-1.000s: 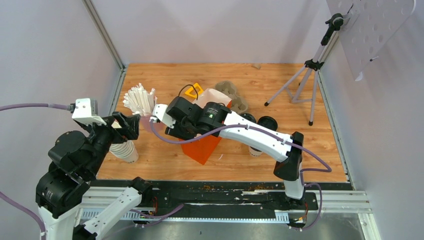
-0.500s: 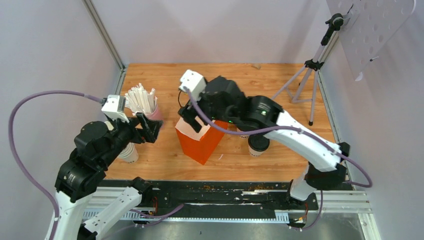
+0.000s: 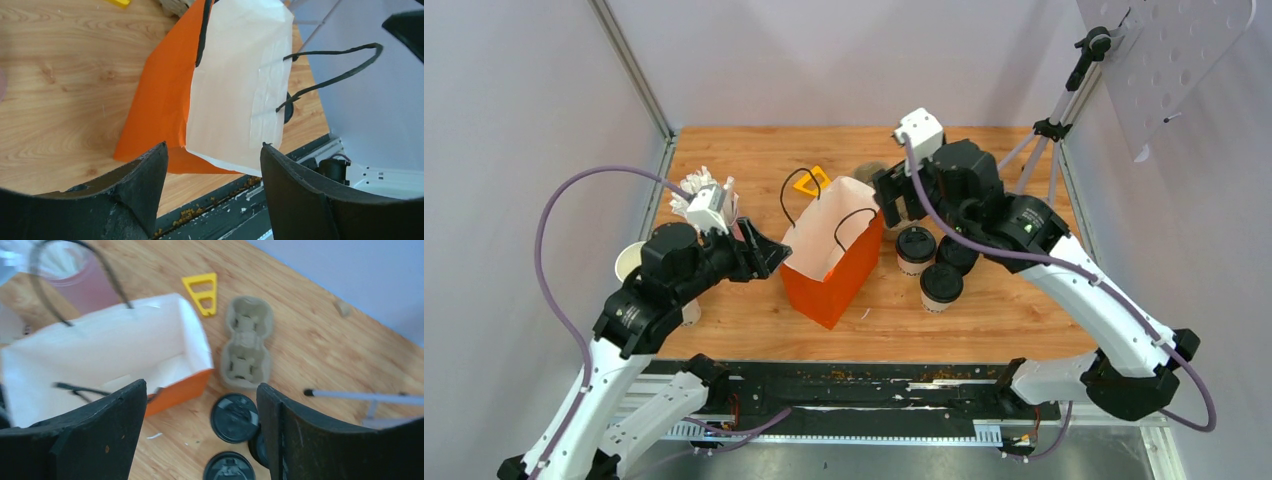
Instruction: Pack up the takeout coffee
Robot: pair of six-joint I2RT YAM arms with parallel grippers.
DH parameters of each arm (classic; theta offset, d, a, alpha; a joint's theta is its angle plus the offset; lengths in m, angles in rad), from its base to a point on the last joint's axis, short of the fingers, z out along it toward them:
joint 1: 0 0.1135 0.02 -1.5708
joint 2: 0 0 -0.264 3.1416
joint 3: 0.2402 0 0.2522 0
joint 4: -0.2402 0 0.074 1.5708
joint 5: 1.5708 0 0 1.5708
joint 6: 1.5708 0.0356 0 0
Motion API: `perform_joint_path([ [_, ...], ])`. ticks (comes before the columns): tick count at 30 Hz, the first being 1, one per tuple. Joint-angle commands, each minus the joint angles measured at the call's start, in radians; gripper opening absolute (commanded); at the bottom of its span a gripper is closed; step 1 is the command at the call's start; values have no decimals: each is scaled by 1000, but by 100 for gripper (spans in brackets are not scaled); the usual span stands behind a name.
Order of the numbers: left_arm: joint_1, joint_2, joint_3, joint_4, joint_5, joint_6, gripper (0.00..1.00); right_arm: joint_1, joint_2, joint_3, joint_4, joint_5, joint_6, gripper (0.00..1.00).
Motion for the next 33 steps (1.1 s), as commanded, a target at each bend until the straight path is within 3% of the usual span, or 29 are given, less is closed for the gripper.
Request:
perform_joint_path([
  [1, 2, 28, -20, 62, 22, -9, 73, -167, -69, -78, 82, -133, 56, 78],
  [5, 2, 46, -18, 16, -35, 30, 67, -291, -52, -148, 132, -177, 81, 69],
  [11, 2, 59, 4, -10, -98, 87, 52, -446, 62, -219, 251, -323, 95, 65],
  [19, 2, 117, 117, -44, -228, 218, 47, -483, 236, -235, 269, -448, 50, 63],
  [21, 2, 139, 171, -28, -234, 217, 49, -483, 278, -229, 273, -504, 49, 63],
  [23, 1, 181, 257, -57, -248, 233, 64, -481, 318, -214, 252, -578, 56, 63],
  [26, 2, 248, 377, -189, -254, 264, 77, -474, 361, -201, 192, -635, 73, 62],
  [30, 2, 301, 454, -310, -164, 279, 85, -434, 355, -229, 157, -686, 87, 63],
  [33, 2, 319, 473, -367, -130, 296, 85, -412, 344, -225, 122, -687, 101, 63],
])
